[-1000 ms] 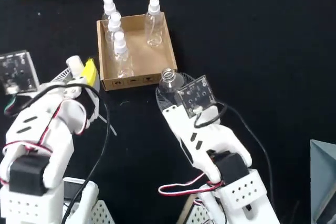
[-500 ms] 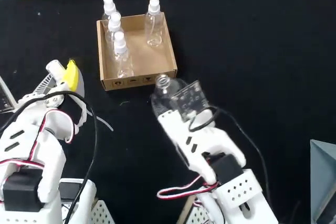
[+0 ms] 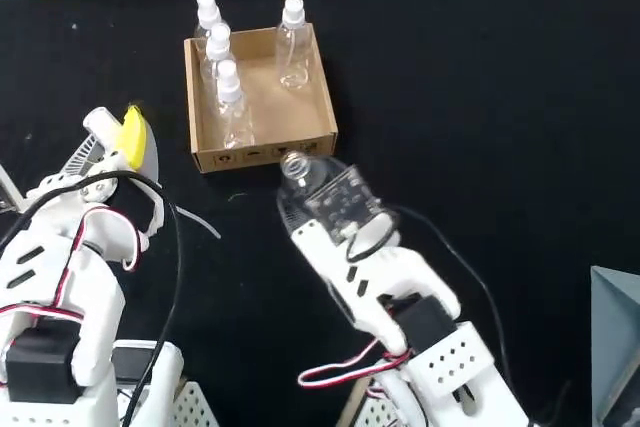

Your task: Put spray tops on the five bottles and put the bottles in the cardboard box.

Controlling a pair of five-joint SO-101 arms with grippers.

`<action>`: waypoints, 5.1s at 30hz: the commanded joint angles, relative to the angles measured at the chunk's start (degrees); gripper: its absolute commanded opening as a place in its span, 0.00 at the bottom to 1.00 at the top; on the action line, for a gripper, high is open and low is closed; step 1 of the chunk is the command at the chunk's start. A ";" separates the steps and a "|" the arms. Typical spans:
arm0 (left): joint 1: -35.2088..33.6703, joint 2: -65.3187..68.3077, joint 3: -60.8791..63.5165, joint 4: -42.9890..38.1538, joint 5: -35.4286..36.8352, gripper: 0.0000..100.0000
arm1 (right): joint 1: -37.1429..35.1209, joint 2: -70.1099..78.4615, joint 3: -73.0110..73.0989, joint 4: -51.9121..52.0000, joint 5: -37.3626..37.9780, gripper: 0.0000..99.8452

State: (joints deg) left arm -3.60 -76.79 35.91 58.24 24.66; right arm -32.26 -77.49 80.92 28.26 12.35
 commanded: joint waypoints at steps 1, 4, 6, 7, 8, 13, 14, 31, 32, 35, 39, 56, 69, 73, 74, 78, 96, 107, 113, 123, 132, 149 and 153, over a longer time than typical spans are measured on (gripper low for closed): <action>-1.98 -0.62 -1.01 -1.49 0.62 0.03 | -4.31 -2.07 1.54 -4.04 3.34 0.11; -3.21 -0.62 -1.10 -1.49 0.62 0.03 | -5.98 -2.07 3.47 -6.07 4.57 0.11; -4.09 -0.62 -1.45 -1.49 0.62 0.03 | -7.03 -1.98 3.91 -6.24 4.84 0.11; -4.44 -0.62 -1.63 -1.58 0.70 0.03 | -7.56 -1.71 3.91 -6.24 4.84 0.11; -4.44 -0.62 -1.63 -2.20 1.14 0.03 | -8.09 -1.63 3.91 -6.24 4.84 0.11; -4.18 -4.31 0.31 -3.69 2.46 0.03 | -8.97 -1.63 4.09 -5.89 4.84 0.11; -4.09 -5.63 0.92 -4.22 2.46 0.03 | -8.97 -1.63 4.35 -6.15 4.84 0.11; -0.48 -17.93 8.04 -7.65 2.11 0.03 | -12.92 -1.63 5.14 -5.89 5.98 0.11; -0.48 -17.93 8.04 -7.65 2.11 0.03 | -13.01 -1.63 5.14 -5.80 6.77 0.11; -0.48 -18.46 9.45 -8.00 2.11 0.03 | -13.01 -1.63 5.23 -5.80 7.12 0.11; -0.40 -18.46 9.89 -8.09 2.11 0.03 | -14.51 -1.63 5.23 -5.80 7.30 0.11; 0.31 -18.46 10.15 -9.41 2.20 0.03 | -15.74 -1.63 5.67 -5.80 7.38 0.11; 3.91 -18.46 12.44 -9.32 0.53 0.03 | -15.56 -1.98 5.67 -5.80 7.38 0.11; 3.91 -18.46 13.32 -9.58 0.44 0.03 | -15.56 -1.98 5.76 -5.80 7.30 0.11; 3.91 -18.46 13.58 -9.58 0.44 0.03 | -15.47 -1.98 5.76 -5.80 7.30 0.11; 3.91 -18.46 13.67 -9.23 0.44 0.03 | -15.38 -2.07 5.76 -5.80 7.03 0.11; 11.47 -18.46 19.12 -10.29 -0.44 0.03 | -14.24 -2.07 5.41 -6.33 6.86 0.11; 14.55 -18.46 20.88 -10.46 -2.37 0.03 | -12.04 -2.07 5.85 -8.88 6.86 0.11; 15.52 -18.46 21.14 -10.37 -2.46 0.03 | -12.04 -2.07 5.85 -8.88 6.77 0.11; 15.52 -18.46 21.76 -10.29 -2.46 0.03 | -12.04 -2.07 5.76 -9.14 3.34 0.12; 19.82 -18.46 22.73 -10.20 -5.10 0.03 | -12.04 -2.07 5.76 -9.14 3.34 0.12; 21.67 -18.46 24.22 -10.46 -5.71 0.03 | -11.96 -2.07 5.58 -9.14 3.25 0.12; 21.67 -18.46 23.96 -10.11 -6.51 0.03 | -11.96 -2.07 5.49 -9.14 3.25 0.12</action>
State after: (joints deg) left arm 17.58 -94.90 60.88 49.01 19.47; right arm -46.15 -77.49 86.90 20.97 16.13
